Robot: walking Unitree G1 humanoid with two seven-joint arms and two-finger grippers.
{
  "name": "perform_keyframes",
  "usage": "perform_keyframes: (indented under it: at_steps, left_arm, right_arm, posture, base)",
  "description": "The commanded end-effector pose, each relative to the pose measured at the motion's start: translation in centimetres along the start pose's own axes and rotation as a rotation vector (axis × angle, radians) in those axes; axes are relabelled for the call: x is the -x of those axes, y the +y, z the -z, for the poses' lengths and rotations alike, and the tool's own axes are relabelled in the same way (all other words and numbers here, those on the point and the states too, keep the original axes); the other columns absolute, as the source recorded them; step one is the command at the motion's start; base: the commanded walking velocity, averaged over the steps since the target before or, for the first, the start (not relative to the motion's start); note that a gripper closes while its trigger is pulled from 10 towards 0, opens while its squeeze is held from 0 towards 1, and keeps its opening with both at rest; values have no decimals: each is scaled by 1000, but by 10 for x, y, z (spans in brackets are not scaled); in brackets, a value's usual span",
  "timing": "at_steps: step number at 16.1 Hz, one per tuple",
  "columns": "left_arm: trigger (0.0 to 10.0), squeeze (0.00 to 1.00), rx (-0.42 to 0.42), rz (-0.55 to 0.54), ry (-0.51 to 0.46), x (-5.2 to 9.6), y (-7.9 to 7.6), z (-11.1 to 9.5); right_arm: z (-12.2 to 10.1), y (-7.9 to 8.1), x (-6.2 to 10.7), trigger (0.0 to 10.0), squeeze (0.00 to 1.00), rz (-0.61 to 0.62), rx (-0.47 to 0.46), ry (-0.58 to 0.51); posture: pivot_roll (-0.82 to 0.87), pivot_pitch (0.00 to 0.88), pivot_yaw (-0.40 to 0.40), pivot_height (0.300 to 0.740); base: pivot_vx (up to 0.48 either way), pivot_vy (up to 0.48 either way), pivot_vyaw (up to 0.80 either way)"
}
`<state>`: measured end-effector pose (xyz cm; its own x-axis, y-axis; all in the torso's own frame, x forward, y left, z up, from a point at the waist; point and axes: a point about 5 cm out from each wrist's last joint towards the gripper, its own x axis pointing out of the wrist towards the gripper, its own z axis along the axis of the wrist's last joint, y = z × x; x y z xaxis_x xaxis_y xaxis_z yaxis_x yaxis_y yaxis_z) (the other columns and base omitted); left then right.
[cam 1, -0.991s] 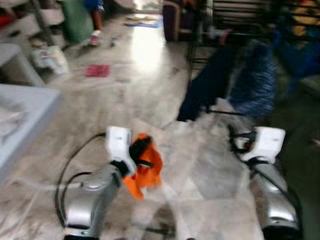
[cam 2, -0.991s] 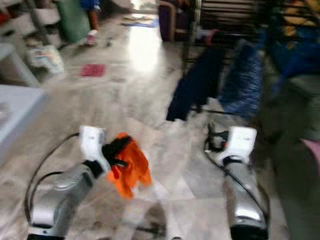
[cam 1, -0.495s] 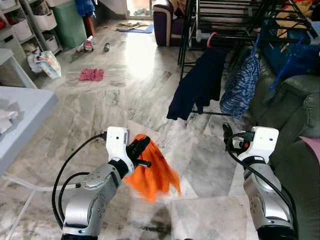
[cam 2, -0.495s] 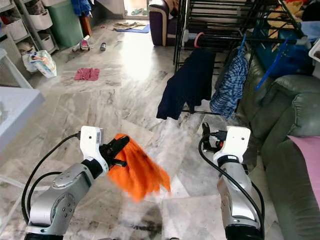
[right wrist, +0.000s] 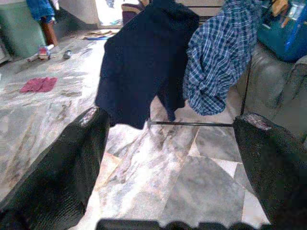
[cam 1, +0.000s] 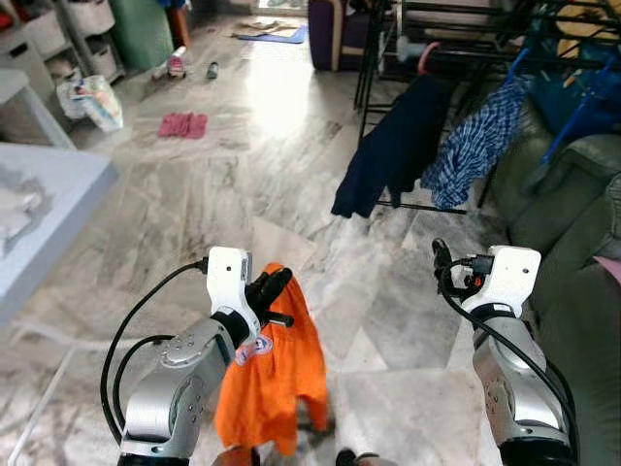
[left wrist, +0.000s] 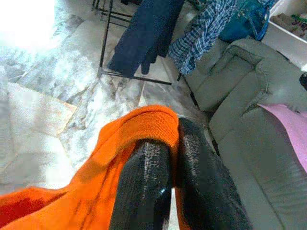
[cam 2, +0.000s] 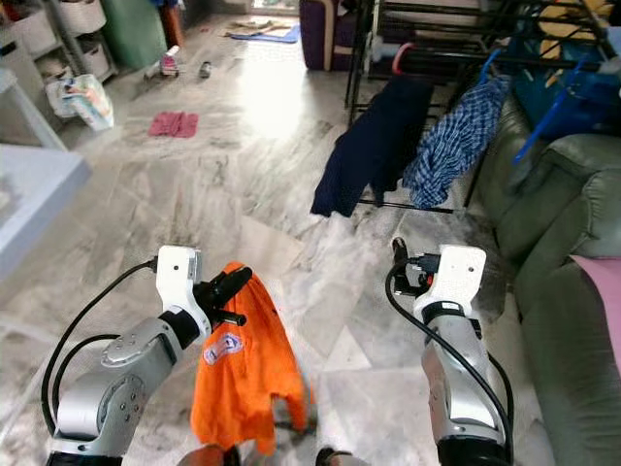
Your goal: Hang hanger
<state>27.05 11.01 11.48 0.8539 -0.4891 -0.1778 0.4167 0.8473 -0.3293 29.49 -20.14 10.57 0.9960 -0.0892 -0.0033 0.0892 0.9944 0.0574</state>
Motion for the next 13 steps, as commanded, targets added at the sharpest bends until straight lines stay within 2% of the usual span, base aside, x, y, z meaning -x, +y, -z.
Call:
perform_keyframes:
  at_steps: [1,11,13]
  left_arm:
    - [10000,0,-6,5,-19,2,-2,-5]
    - [10000,0,-14,16,1,2,-2,-3]
    - [10000,0,-27,30,13,2,-1,-2]
  right_arm:
    - [-1,0,1,10000,0,-2,4,0]
    - [0,0,1,10000,0,-1,5,7]
    - [0,0,1,10000,0,-1,5,10]
  posture:
    - [-3,88,-10,740]
    - [-4,87,-10,740]
    - [-4,86,-10,740]
  base:
    - [-259,0,0]
    - [-266,0,0]
    - [0,0,0]
